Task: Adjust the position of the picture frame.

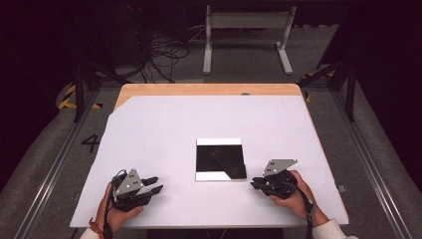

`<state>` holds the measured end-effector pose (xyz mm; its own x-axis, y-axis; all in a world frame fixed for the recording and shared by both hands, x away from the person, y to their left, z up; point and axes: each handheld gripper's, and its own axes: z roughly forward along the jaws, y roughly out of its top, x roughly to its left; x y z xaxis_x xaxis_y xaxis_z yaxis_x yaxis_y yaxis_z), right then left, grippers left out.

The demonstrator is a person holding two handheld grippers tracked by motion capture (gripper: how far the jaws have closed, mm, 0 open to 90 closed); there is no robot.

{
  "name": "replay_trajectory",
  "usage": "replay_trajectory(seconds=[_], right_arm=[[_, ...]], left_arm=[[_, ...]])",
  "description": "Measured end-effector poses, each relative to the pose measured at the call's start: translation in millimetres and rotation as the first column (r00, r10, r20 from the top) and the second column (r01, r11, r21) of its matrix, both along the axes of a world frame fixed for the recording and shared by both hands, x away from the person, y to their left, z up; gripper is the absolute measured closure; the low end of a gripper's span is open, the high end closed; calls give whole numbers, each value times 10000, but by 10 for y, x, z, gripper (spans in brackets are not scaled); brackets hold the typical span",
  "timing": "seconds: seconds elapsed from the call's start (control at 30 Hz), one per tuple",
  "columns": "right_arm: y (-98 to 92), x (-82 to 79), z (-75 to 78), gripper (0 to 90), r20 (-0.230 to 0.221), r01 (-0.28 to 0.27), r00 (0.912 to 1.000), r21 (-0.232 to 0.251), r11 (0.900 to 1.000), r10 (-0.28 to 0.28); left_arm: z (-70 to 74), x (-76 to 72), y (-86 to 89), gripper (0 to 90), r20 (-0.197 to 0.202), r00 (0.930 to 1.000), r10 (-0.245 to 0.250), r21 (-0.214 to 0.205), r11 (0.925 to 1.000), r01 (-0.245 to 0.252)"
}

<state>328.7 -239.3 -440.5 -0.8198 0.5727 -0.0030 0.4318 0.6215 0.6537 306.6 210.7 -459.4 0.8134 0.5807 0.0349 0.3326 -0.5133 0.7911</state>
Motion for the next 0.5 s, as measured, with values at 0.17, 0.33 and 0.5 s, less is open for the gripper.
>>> replay_trajectory(seconds=[0.17,0.33,0.5], right_arm=[[25,18,-20,800,-96,22,10000,-72,10000,-23],[73,38,-44,798,-132,-10,9999,-120,9999,9],[95,51,-42,803,-132,-31,9999,-188,9998,28]], left_arm=[[1,-22,-1,650,114,9999,-35,138,9999,34],[-11,-2,19,655,54,9999,86,193,9998,-87],[-10,3,29,654,72,9999,147,137,9998,-148]])
